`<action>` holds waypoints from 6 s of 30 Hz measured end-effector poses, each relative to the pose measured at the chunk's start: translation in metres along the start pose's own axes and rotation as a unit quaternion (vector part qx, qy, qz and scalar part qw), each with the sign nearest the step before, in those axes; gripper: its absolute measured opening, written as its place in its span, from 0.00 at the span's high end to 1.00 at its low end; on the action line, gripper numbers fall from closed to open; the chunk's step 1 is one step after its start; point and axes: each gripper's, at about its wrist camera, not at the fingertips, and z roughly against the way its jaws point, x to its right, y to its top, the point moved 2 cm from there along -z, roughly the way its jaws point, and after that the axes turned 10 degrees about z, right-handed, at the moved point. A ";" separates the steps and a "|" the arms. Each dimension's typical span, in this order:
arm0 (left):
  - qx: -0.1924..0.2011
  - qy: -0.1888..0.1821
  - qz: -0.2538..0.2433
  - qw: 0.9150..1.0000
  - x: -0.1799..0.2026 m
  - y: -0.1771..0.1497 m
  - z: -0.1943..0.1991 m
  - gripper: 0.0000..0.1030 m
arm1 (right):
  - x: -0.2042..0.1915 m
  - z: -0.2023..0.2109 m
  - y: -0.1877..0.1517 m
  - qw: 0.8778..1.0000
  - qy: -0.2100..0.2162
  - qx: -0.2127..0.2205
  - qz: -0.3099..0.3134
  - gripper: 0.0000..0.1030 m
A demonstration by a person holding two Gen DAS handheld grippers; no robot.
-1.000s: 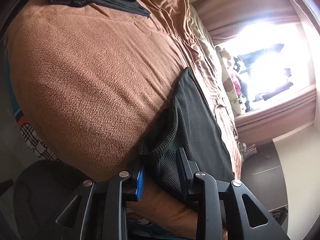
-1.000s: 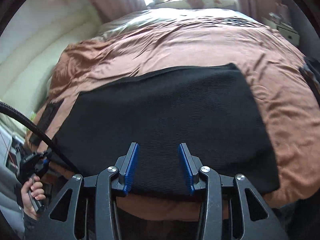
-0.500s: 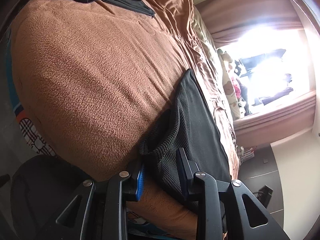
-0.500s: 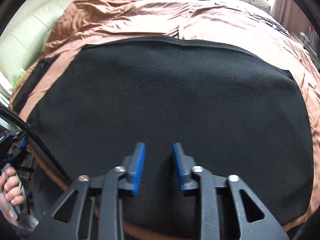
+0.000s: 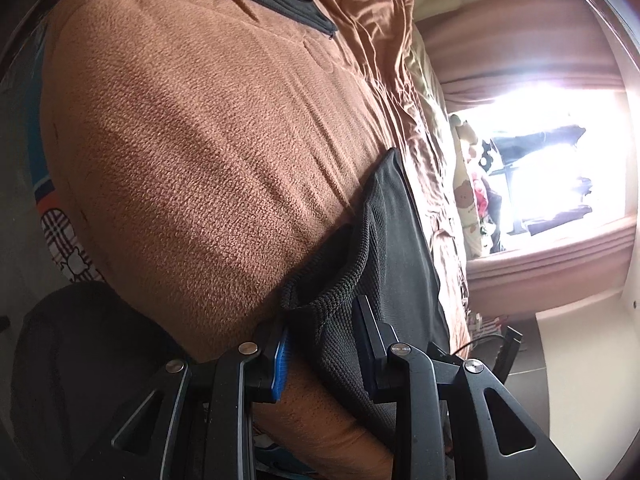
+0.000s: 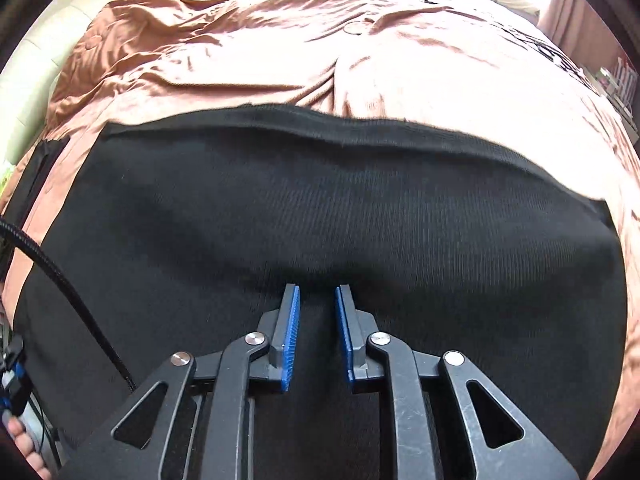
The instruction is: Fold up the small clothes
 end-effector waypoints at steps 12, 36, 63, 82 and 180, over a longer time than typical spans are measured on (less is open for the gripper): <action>0.006 0.005 0.026 1.000 -0.002 -0.002 0.002 0.71 | 0.010 -0.040 0.043 1.000 -0.007 -0.002 -0.001 0.86; -0.007 -0.006 0.038 0.999 -0.012 -0.002 0.001 0.95 | -0.014 0.012 -0.006 0.997 0.065 -0.040 0.033 0.91; -0.058 -0.139 -0.001 0.989 0.088 -0.017 0.020 0.97 | -0.027 0.082 -0.142 0.989 0.150 -0.008 -0.012 0.95; -0.111 -0.180 -0.101 0.972 0.206 -0.058 -0.013 0.97 | -0.010 0.067 -0.149 0.982 0.185 0.016 -0.041 0.95; -0.241 0.184 -0.339 0.890 0.121 -0.209 -0.151 0.53 | 0.241 0.135 -0.234 0.981 0.109 0.085 -0.133 0.96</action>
